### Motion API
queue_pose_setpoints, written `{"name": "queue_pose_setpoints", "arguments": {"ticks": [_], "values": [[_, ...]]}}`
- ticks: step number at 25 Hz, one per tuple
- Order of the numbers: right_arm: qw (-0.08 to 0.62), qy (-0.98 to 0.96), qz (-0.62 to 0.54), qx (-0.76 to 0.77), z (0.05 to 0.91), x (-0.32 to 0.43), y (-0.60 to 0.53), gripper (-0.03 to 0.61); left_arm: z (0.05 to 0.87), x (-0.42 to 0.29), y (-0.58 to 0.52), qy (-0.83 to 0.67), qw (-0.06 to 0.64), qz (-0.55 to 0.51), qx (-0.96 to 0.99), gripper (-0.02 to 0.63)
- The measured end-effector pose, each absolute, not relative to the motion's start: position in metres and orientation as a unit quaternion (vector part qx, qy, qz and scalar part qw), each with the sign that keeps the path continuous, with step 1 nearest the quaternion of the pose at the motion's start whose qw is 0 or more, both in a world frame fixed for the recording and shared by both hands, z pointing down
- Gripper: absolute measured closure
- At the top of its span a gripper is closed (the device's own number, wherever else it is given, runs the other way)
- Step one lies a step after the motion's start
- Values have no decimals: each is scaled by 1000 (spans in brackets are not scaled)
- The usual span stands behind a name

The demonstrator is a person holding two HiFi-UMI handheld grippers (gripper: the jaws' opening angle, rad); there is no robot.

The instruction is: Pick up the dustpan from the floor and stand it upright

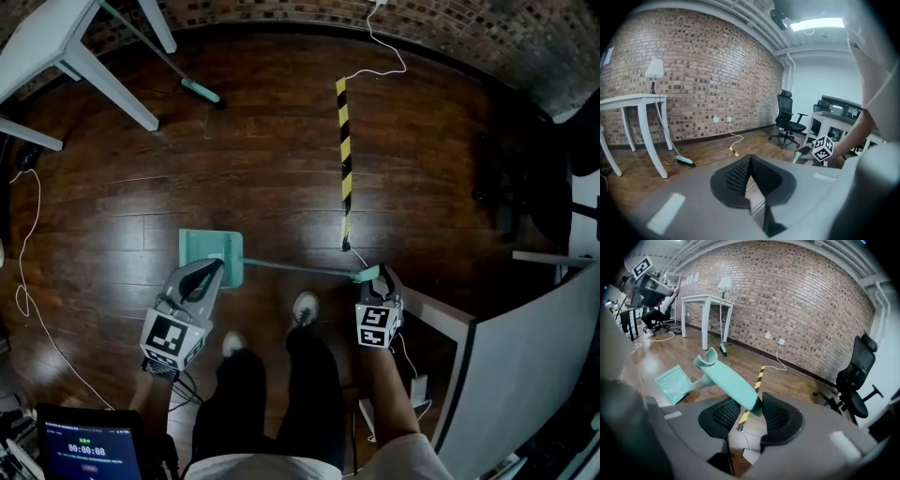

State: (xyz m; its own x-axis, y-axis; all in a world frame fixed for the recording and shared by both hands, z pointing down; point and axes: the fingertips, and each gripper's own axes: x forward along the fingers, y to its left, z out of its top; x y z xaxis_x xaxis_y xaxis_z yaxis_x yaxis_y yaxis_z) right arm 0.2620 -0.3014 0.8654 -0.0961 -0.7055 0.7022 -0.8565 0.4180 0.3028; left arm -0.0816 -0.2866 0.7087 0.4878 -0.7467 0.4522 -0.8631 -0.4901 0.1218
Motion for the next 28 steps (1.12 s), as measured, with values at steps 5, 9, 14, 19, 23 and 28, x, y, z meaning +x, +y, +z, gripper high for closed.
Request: {"name": "queue_pose_setpoints", "arguments": {"ticks": [5, 9, 14, 19, 23, 28], "values": [[461, -713, 73, 524, 802, 239, -295, 404, 637, -92, -278, -466, 155, 174, 854, 614], [484, -716, 56, 499, 766, 205, -290, 372, 588, -111, -273, -487, 173, 151, 842, 614], [505, -729, 73, 457, 720, 157, -286, 342, 520, -131, -267, -486, 163, 151, 845, 614], [511, -760, 69, 396, 745, 105, -259, 324, 540, -162, -231, -502, 146, 149, 839, 614], [502, -782, 98, 357, 733, 85, -261, 322, 521, -164, -229, -506, 125, 156, 839, 614], [513, -781, 129, 331, 695, 66, -226, 281, 475, -182, -198, -521, 112, 142, 834, 614]]}}
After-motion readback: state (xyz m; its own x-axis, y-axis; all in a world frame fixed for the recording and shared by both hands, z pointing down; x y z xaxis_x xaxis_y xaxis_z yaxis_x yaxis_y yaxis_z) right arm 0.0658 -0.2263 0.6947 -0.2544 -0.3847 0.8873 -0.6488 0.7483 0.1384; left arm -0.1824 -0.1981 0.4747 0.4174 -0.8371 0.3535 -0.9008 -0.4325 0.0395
